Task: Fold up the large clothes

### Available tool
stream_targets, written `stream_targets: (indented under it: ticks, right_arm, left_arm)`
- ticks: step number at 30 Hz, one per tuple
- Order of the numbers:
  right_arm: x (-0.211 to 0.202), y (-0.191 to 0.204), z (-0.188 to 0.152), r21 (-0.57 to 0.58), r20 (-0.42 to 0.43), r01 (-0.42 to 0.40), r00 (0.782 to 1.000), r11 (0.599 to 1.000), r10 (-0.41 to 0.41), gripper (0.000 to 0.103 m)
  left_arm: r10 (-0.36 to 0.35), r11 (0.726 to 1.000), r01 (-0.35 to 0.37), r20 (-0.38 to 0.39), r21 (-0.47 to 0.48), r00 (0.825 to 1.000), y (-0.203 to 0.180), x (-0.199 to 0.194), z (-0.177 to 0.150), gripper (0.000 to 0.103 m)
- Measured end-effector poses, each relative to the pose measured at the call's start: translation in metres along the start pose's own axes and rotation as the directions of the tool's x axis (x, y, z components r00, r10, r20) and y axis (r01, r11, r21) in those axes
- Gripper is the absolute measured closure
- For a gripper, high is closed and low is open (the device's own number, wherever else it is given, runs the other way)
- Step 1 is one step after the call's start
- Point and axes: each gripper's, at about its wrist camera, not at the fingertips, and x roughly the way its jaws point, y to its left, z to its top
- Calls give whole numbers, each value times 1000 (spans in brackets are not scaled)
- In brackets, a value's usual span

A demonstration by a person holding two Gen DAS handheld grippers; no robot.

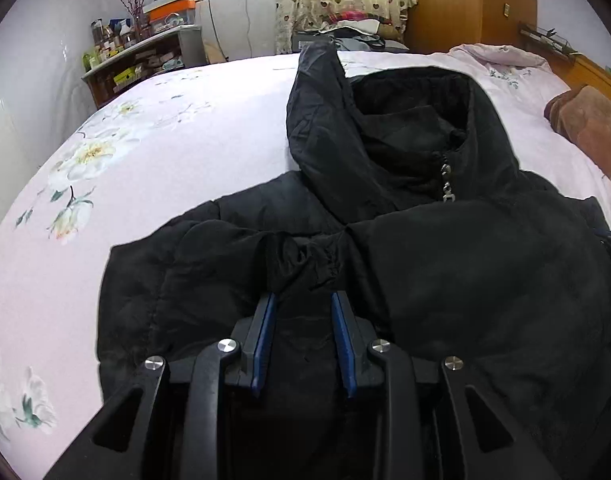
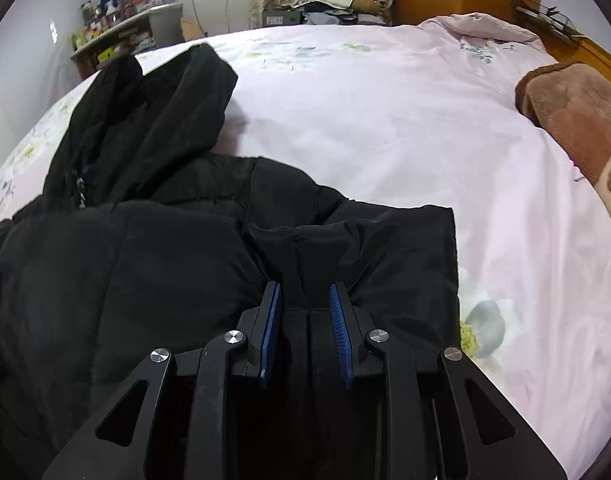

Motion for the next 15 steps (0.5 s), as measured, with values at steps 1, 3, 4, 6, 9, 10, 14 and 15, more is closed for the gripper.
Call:
stream_targets:
  ticks: [1,3,4,6,9,10,14,15]
  right_arm:
    - [-7,1,2,1,7,0,1000,1000,0,77]
    - [-31,1,3,22,48,-42,998,999,41,77]
    - [-43,3,3,31,80,-75,994,997,72,77]
    - [-59,13,0,10,109,-115,988,993,113,77]
    - [-59,36,-9,-31,87,-163,982,986,165,77]
    - [-51,43,-13,-41,62,-173,983,984,175,77]
    - [-21,56,-23,-48,-10,-154,988,987,154,77]
    - [-20,55,-25,-39,-10,-156,988,987,156,77]
  left_arm:
    - [-14,1000,14,9,-9,1000,3,-8,2,73]
    - [-27,999,28,61,-31,998,14,-28,6,73]
    - [-16,999,19,90,-39,996,20,-37,6,73]
    - [27,998,-19,125,-66,992,36,-47,6,73]
    - [70,992,-61,74,-113,995,60,-32,1,73]
    - [71,989,-65,45,-130,996,64,-23,-2,72]
    - [37,985,-36,-2,-170,999,72,0,-11,71]
    - [37,985,-37,-3,-169,999,72,0,-9,71]
